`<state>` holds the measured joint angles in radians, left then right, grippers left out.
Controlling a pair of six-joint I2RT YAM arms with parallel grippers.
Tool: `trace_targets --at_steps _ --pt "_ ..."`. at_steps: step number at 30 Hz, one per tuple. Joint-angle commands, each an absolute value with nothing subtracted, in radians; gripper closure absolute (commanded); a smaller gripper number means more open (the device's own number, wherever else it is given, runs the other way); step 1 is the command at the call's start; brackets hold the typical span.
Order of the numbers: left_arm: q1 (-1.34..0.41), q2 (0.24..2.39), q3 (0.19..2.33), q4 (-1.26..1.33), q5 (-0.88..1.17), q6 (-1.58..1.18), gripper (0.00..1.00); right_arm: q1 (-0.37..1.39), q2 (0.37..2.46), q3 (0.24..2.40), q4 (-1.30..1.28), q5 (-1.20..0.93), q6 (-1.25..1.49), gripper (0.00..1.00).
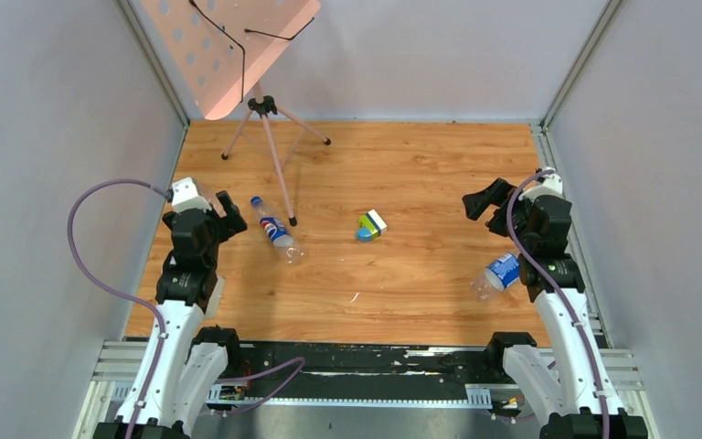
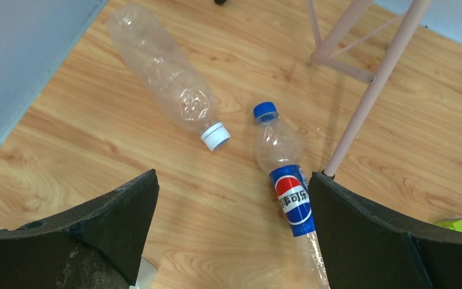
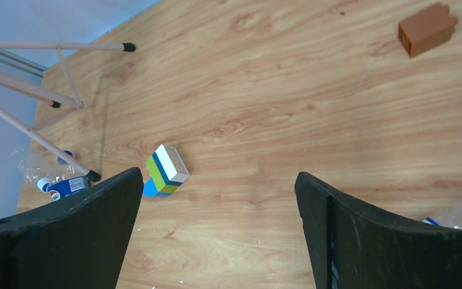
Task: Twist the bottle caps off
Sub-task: Pick up the plastic bottle at the center of the board.
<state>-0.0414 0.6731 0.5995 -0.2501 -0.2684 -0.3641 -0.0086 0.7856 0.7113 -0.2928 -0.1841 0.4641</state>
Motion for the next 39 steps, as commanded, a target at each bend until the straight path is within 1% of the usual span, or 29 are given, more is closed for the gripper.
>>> trace_targets --at_steps 1,4,6,7,10,13,15,18,22,27,33,39 --pt "-0.034 0.645 0.582 -0.266 -0.291 -0.437 0.0 -0.005 0.77 0.674 -0.295 -0.151 0.571 0.0" --pt "-0.035 0.617 0.586 -0.303 -0.287 -0.479 0.0 -0.005 0.737 0.653 -0.309 -0.187 0.545 0.0" --pt "-0.035 0.604 0.601 -0.341 -0.279 -0.498 0.0 -0.005 0.713 0.629 -0.314 -0.128 0.634 0.0" --pt "-0.034 0.598 0.612 -0.355 -0.279 -0.522 0.0 -0.005 0.701 0.62 -0.315 -0.133 0.658 0.0" --pt "-0.034 0.585 0.634 -0.428 -0.301 -0.575 0.0 -0.005 0.699 0.612 -0.312 -0.233 0.621 0.0" --pt "-0.034 0.554 0.635 -0.444 -0.277 -0.565 0.0 -0.005 0.716 0.609 -0.323 -0.245 0.651 0.0" --pt "-0.035 0.531 0.627 -0.43 -0.246 -0.569 0.0 -0.005 0.729 0.613 -0.346 -0.204 0.688 0.0" --pt "-0.035 0.508 0.607 -0.392 -0.139 -0.552 0.0 -0.005 0.753 0.623 -0.372 -0.16 0.699 0.0" --pt "-0.035 0.511 0.611 -0.389 -0.075 -0.548 0.0 -0.006 0.775 0.649 -0.412 -0.106 0.703 0.0" --pt "-0.035 0.539 0.621 -0.414 -0.016 -0.534 0.0 -0.005 0.799 0.674 -0.439 -0.089 0.703 0.0" --pt "-0.035 0.507 0.587 -0.389 0.062 -0.568 0.0 -0.005 0.841 0.692 -0.442 -0.153 0.67 0.0" --pt "-0.034 0.523 0.57 -0.385 0.133 -0.58 0.0 -0.005 0.885 0.707 -0.453 -0.206 0.669 0.0"
